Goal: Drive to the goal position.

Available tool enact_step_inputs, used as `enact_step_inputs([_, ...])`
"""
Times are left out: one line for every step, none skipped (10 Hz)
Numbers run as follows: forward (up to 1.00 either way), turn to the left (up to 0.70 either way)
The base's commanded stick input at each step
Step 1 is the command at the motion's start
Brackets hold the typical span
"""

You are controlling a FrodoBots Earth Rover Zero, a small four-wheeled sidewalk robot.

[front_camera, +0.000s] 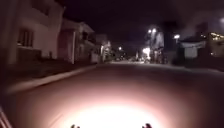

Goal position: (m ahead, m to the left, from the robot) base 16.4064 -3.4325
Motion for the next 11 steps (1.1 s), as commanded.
enact_step_inputs([0.85, 0.00])
enact_step_inputs([0.85, 0.00])
enact_step_inputs([0.85, 0.00])
enact_step_inputs([0.85, 0.00])
enact_step_inputs([0.85, 0.00])
enact_step_inputs([0.85, 0.00])
enact_step_inputs([0.85, 0.00])
enact_step_inputs([0.85, 0.00])
enact_step_inputs([0.85, 0.00])
enact_step_inputs([0.85, 0.00])
enact_step_inputs([0.85, 0.00])
